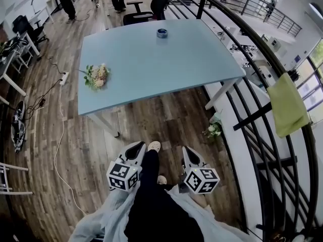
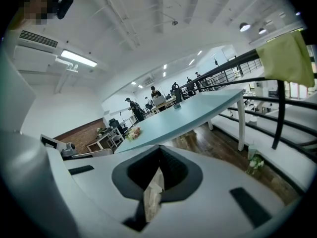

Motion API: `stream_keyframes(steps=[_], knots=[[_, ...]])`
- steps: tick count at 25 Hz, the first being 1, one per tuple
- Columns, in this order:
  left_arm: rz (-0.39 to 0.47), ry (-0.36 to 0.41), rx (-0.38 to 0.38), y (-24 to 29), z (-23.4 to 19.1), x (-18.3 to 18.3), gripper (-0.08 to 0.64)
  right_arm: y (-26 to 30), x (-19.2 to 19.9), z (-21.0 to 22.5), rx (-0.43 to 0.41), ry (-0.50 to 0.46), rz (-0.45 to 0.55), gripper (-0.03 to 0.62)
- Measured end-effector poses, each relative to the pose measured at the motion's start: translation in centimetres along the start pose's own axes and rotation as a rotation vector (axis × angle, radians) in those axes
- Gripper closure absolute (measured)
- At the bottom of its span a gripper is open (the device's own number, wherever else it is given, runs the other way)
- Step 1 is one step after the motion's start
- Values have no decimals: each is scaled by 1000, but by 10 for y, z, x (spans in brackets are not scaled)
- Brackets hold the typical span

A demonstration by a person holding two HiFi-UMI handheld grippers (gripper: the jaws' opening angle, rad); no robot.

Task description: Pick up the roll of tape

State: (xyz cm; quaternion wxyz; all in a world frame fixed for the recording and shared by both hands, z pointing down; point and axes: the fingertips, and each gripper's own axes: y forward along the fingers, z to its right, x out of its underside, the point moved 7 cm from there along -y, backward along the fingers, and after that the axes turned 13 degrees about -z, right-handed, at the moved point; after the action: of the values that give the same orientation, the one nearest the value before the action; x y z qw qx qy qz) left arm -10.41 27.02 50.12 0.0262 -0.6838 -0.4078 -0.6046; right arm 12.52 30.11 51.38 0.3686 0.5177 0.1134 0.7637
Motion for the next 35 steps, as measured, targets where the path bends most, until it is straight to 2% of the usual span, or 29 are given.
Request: stream_keyframes(steps=[11, 15, 24, 32, 33, 34, 35], knots=[[3, 13, -4, 60, -41, -63, 531, 58, -73, 18, -4, -11, -9, 586], [1, 21, 5, 79, -56, -88, 531, 73, -110, 21, 13, -12, 20, 586], [6, 30, 28, 115, -91, -127, 531, 107, -152, 27, 49, 7, 43, 586], [20, 35, 58, 146, -116, -154, 531, 133, -179, 33, 83, -14, 69, 583], [20, 34, 62, 149, -118, -157, 531, 137, -181, 35, 83, -11, 67, 538], [20, 35, 67, 153, -120, -160, 531, 141, -183, 37, 81, -7, 66, 465], [19, 36, 71, 156, -123, -162, 531, 144, -186, 38, 80, -1, 65, 426]])
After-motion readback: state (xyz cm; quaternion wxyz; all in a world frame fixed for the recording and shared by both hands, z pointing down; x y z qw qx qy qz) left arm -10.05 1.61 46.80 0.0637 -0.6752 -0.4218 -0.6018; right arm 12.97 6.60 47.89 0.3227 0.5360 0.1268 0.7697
